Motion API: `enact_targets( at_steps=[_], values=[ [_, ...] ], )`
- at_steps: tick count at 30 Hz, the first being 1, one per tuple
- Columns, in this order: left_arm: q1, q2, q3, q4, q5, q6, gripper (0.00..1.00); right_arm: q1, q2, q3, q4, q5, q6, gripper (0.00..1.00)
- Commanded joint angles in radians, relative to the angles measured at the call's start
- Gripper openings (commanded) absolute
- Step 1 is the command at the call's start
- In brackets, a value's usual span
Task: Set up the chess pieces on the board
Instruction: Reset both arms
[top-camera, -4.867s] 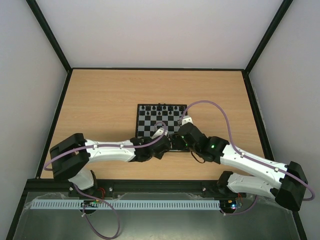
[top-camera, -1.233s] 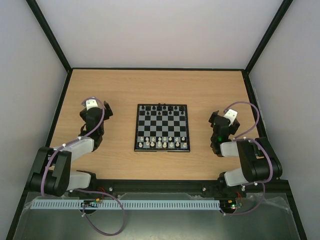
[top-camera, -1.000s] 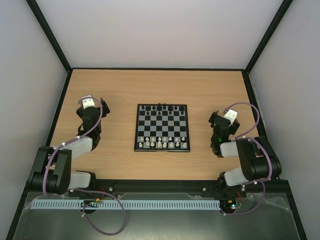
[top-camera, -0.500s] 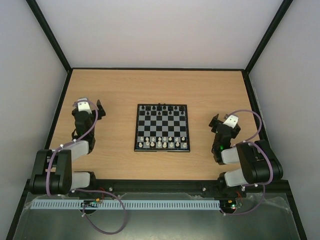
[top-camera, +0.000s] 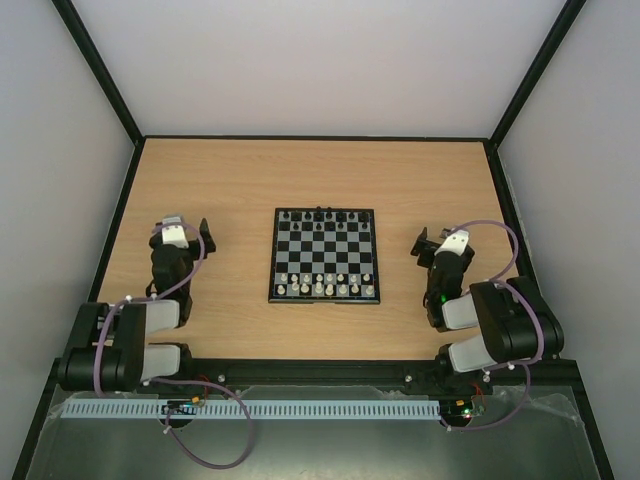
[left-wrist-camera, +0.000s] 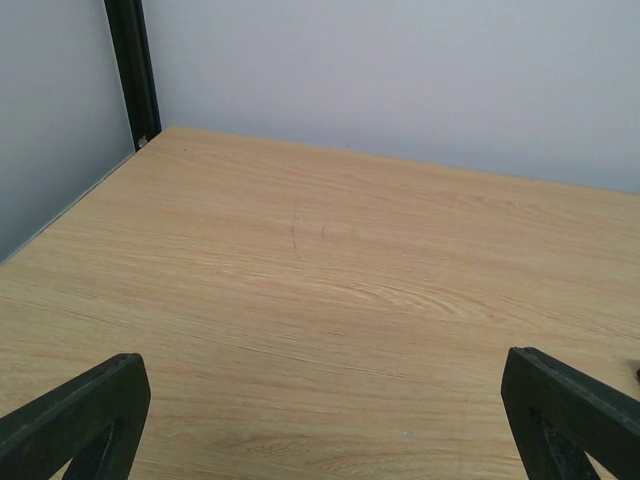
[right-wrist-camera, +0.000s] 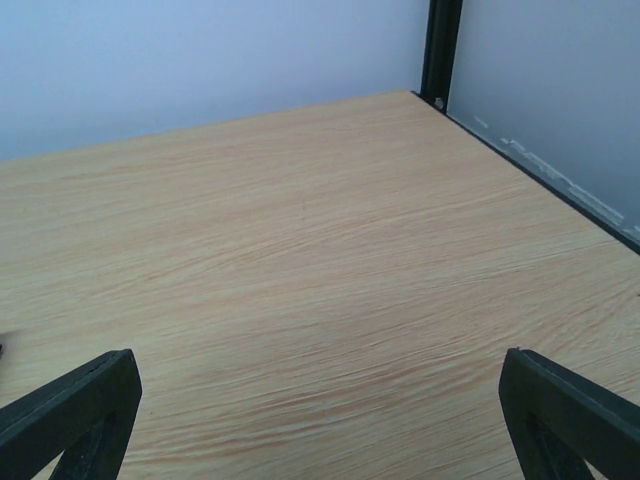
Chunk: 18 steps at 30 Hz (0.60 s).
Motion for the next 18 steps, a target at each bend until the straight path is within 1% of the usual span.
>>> enact_targets(
  at_steps=[1,2,3,4,6,8,9,13,18],
  values=[
    [0.003,0.050,0.058,0.050,-0.010,0.014,0.99,-0.005,0.062,0.023,0.088,-0.044,-0.036,0.99],
    [0.003,0.070,0.083,0.022,-0.006,0.018,0.99,-0.005,0.076,0.033,0.091,-0.051,-0.041,0.99],
    [0.003,0.090,0.108,0.003,0.004,0.027,0.99,-0.009,0.057,0.040,0.038,-0.065,-0.030,0.99],
    [0.004,0.109,0.125,-0.008,0.008,0.034,0.99,-0.015,0.062,0.038,0.061,-0.070,-0.031,0.99],
    [0.004,0.161,0.113,0.072,0.004,0.044,0.99,-0.016,0.057,0.040,0.041,-0.074,-0.027,0.99],
    [-0.006,0.213,0.131,0.088,0.015,0.066,0.99,-0.016,0.063,0.043,0.042,-0.074,-0.030,0.99],
    [-0.006,0.219,0.144,0.073,0.002,0.059,0.99,-0.019,0.060,0.051,0.027,-0.080,-0.027,0.99],
    [0.019,0.229,0.126,0.110,0.010,0.027,0.99,-0.033,0.065,0.076,-0.015,-0.101,-0.021,0.99],
    [0.018,0.228,0.124,0.111,0.010,0.029,0.99,-0.044,0.065,0.089,-0.040,-0.119,-0.013,0.99]
  ],
)
